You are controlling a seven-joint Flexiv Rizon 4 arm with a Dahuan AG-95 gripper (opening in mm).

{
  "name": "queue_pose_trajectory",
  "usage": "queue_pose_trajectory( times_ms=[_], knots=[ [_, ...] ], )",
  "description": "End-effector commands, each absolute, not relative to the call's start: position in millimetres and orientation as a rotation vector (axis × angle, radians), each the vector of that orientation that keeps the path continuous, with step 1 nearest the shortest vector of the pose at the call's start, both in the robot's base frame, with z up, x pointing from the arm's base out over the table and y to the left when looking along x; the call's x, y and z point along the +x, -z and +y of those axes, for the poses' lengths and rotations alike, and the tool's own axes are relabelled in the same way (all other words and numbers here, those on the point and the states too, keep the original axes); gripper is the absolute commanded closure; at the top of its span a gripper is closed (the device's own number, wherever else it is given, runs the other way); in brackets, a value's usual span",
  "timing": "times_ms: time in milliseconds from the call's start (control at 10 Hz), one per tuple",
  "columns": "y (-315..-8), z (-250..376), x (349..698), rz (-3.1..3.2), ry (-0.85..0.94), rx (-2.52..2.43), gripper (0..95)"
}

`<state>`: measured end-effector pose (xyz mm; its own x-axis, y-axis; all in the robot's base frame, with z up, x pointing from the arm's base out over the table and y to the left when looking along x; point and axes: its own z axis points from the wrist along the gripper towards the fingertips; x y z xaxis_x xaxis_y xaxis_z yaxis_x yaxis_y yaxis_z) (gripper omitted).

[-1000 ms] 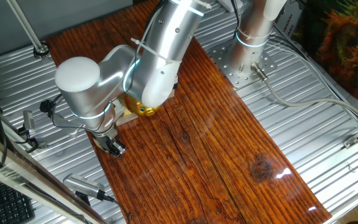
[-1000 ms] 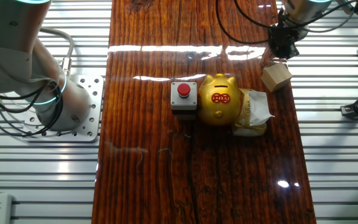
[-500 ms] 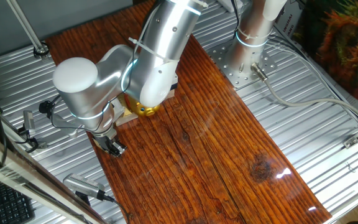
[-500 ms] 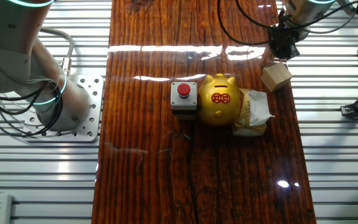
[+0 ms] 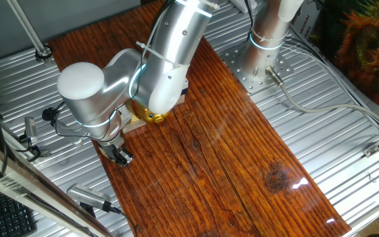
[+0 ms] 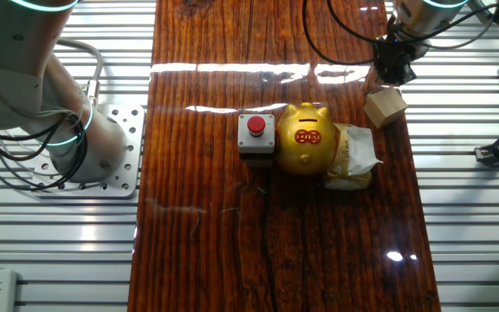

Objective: Drop coins into a piggy bank

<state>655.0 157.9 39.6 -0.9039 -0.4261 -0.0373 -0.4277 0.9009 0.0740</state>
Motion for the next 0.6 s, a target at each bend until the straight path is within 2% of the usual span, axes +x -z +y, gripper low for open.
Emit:
queue_pose_trajectory(
  times_ms=[100,600],
  knots=[
    [-37.1,157.5,655.2,3.043,-0.124,-0.682,95.0],
    [-36.2,157.2,655.0,3.045,-0.121,-0.682,95.0]
  ],
)
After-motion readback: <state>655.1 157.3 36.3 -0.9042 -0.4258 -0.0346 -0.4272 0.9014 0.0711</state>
